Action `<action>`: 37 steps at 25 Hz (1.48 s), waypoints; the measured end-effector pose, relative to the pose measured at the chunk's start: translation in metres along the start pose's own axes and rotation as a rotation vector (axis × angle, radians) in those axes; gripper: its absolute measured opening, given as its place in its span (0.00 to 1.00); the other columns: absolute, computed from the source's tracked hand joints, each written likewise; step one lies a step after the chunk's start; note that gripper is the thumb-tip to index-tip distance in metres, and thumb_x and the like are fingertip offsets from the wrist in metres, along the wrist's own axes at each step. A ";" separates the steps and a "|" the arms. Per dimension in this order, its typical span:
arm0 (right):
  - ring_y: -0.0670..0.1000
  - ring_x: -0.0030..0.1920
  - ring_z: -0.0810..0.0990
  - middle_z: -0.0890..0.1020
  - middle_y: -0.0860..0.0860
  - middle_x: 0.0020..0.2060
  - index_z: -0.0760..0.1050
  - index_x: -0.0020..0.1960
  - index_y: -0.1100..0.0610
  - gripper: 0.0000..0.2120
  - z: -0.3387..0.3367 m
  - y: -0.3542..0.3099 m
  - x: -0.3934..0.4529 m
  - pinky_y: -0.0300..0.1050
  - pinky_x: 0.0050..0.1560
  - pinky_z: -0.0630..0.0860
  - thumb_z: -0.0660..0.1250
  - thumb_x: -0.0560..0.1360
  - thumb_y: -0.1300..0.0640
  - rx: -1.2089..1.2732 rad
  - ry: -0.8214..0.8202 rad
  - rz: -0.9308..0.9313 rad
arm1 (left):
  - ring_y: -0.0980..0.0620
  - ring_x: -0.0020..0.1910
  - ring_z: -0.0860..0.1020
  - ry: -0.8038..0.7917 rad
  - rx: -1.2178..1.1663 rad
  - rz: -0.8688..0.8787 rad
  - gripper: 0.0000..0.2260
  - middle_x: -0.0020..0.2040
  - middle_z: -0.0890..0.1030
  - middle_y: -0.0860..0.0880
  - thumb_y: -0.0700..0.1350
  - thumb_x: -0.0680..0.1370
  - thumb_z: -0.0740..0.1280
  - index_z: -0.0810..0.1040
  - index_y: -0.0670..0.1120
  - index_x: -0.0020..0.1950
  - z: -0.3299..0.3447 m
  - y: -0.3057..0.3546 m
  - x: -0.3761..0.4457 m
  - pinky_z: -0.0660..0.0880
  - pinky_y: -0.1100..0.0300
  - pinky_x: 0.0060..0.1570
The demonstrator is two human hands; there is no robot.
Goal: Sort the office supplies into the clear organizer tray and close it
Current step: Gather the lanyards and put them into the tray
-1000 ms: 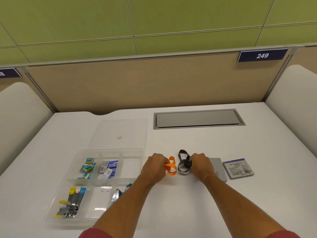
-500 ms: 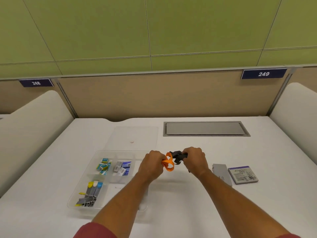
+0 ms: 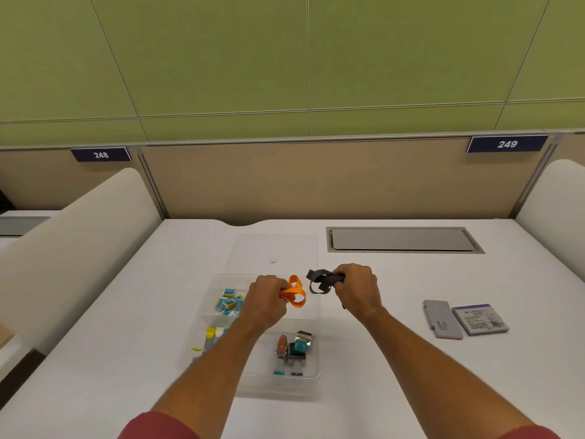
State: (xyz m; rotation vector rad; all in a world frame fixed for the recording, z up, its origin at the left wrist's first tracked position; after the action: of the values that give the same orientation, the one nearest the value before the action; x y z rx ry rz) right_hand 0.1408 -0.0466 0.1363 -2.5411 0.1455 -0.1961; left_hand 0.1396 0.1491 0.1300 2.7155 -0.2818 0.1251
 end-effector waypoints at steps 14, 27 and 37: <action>0.54 0.43 0.82 0.85 0.55 0.44 0.82 0.51 0.58 0.09 0.063 -0.072 -0.021 0.46 0.48 0.78 0.66 0.74 0.63 -0.031 0.011 -0.010 | 0.49 0.48 0.79 -0.199 -0.185 -0.095 0.08 0.48 0.83 0.45 0.43 0.73 0.70 0.81 0.44 0.51 0.039 -0.084 -0.054 0.72 0.61 0.45; 0.52 0.42 0.80 0.85 0.53 0.42 0.83 0.50 0.55 0.09 0.094 -0.091 -0.048 0.40 0.42 0.75 0.67 0.72 0.61 -0.056 -0.043 0.020 | 0.49 0.59 0.74 -0.228 -0.052 -0.011 0.26 0.62 0.73 0.51 0.59 0.69 0.68 0.72 0.52 0.65 0.047 -0.099 -0.057 0.75 0.55 0.53; 0.53 0.39 0.77 0.83 0.54 0.40 0.80 0.44 0.55 0.05 0.144 -0.109 -0.070 0.43 0.38 0.74 0.66 0.70 0.58 -0.217 -0.248 -0.050 | 0.49 0.61 0.68 -0.022 0.165 -0.030 0.36 0.63 0.71 0.49 0.60 0.64 0.62 0.68 0.47 0.70 0.002 -0.157 -0.064 0.67 0.56 0.57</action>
State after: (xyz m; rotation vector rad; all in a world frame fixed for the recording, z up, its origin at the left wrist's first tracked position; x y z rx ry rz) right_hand 0.1037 0.1320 0.0715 -2.7606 0.0065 0.1230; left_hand 0.1108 0.3004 0.0591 2.8849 -0.2470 0.1149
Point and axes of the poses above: each hand's wrist, its own x-axis towards the middle knuckle, its own z-axis out of the palm, y = z × x, the point moved 5 cm from there along x, towards the middle knuckle
